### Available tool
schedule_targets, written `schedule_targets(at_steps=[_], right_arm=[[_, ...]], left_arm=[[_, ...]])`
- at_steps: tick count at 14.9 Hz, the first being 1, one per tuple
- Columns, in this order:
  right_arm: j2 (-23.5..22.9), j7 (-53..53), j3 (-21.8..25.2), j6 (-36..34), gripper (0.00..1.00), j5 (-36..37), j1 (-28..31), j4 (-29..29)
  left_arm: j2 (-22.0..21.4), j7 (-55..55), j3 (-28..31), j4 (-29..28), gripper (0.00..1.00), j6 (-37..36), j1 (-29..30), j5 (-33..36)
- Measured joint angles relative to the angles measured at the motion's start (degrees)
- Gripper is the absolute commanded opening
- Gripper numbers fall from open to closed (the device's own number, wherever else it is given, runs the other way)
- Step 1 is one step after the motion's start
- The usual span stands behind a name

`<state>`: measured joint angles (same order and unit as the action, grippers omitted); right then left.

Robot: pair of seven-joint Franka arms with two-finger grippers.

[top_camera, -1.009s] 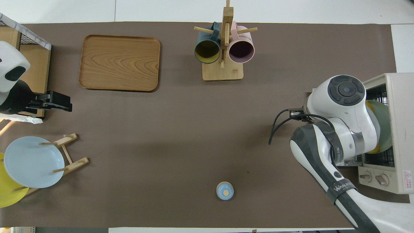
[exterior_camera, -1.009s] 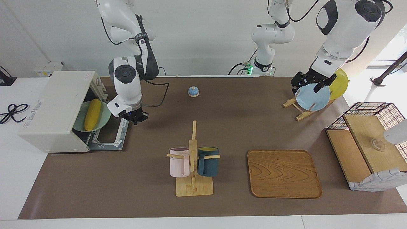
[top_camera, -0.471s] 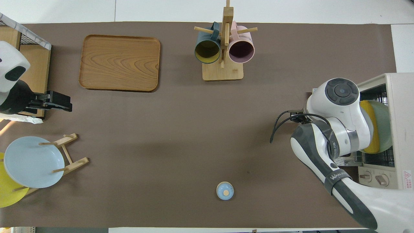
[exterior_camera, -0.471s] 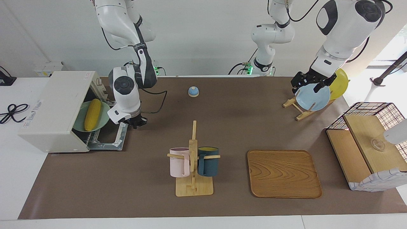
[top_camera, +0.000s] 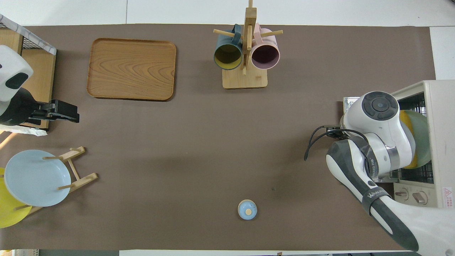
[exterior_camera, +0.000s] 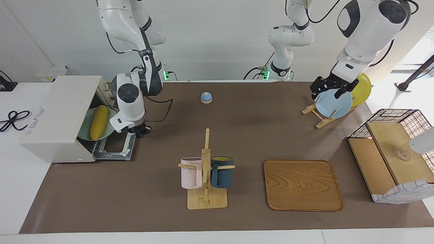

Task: Put corn in oven
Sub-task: 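Push the oven door closed with the right gripper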

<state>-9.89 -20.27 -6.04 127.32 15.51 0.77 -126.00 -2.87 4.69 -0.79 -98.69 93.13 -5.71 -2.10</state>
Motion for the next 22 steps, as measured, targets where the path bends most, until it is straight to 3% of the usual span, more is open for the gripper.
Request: schedule_targets(at_steps=[6, 12, 22], right_arm=[[0.2, 0.0, -0.7, -2.2, 0.00, 3.5, -0.6, 0.7], [2.8, 5.5, -1.0, -16.1, 0.00, 3.6, -0.3, 9.7], [9.0, 18.8, -0.3, -20.5, 0.00, 1.8, 7.0, 12.7]], left_arm=[[0.0, 0.0, 0.0, 0.0, 1.00, 0.0, 0.0, 0.0], [0.0, 0.0, 0.0, 0.0, 1.00, 0.0, 0.0, 0.0], [0.0, 0.0, 0.0, 0.0, 1.00, 0.0, 0.0, 0.0]])
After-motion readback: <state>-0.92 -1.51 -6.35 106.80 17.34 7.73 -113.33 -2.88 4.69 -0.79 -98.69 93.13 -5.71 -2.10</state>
